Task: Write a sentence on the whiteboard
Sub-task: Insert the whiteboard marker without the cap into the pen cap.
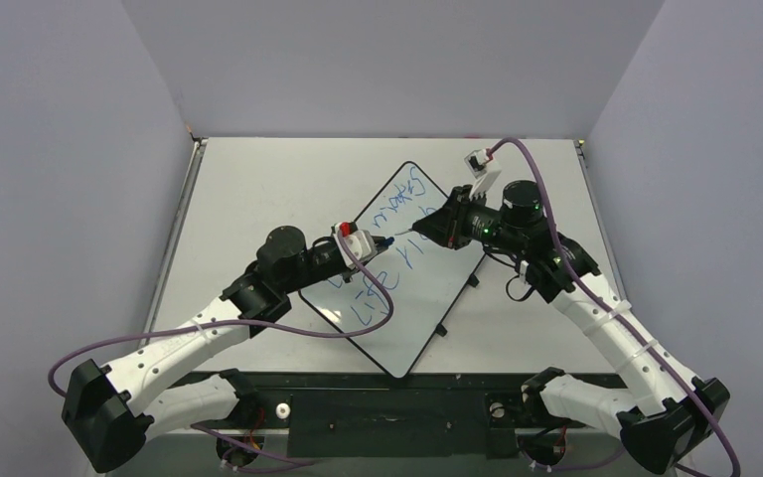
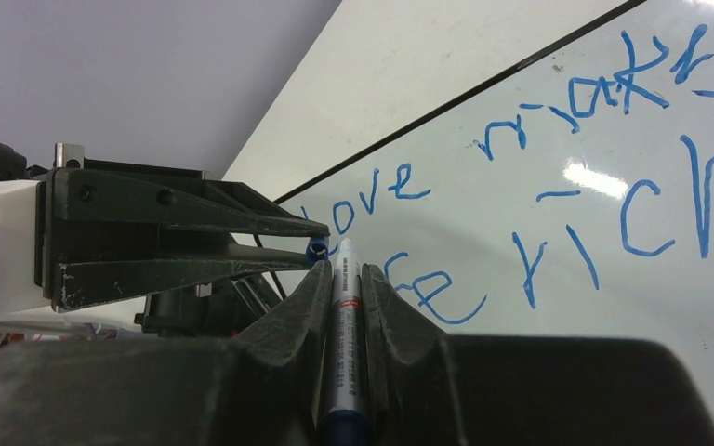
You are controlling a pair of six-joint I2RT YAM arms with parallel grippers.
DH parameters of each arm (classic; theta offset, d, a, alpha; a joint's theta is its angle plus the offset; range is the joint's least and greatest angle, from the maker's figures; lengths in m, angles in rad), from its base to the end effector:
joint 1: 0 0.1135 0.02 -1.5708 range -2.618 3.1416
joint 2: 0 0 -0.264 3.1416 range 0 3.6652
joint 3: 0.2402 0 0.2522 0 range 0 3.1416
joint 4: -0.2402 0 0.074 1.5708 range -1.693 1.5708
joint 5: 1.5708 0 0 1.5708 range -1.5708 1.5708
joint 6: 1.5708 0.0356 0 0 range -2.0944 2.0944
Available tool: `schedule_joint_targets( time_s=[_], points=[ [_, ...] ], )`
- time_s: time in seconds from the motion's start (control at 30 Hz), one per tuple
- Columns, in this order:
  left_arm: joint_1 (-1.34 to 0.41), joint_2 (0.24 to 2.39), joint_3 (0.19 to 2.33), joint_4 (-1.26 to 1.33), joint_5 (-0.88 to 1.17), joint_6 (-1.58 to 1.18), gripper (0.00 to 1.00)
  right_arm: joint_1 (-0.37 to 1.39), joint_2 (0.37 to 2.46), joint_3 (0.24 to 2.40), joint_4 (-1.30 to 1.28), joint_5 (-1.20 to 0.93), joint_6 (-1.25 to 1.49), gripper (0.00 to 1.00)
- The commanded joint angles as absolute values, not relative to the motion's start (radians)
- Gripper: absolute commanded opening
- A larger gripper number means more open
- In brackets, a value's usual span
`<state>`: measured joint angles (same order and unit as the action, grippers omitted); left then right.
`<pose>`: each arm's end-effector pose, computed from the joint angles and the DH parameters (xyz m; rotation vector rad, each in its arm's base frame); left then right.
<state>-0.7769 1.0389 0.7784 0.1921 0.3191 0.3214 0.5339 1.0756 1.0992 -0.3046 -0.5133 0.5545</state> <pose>0.1675 -0.1803 0.3285 1.0743 1.2798 -0.6074 0.1968 0.1366 0.3824 -0.3671 1.9663 1.2048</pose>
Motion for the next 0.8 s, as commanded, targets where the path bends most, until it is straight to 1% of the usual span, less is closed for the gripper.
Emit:
schedule_joint_targets(
  time_s=[0.0, 0.33, 0.77],
  points=[
    [-0.772, 1.041, 0.780, 0.252, 0.337, 0.311, 0.00, 0.548, 1.043, 1.114, -0.289, -0.503, 0.537, 0.00],
    [-0.772, 1.044, 0.784, 0.253, 0.337, 0.304, 0.00, 0.566, 1.038, 1.103, -0.284, -0.519, 0.544, 0.00],
    [-0.773, 1.044, 0.785, 0.250, 0.333, 0.305, 0.00, 0.571, 1.016, 1.110, -0.287, -0.485, 0.544, 0.00]
  ],
)
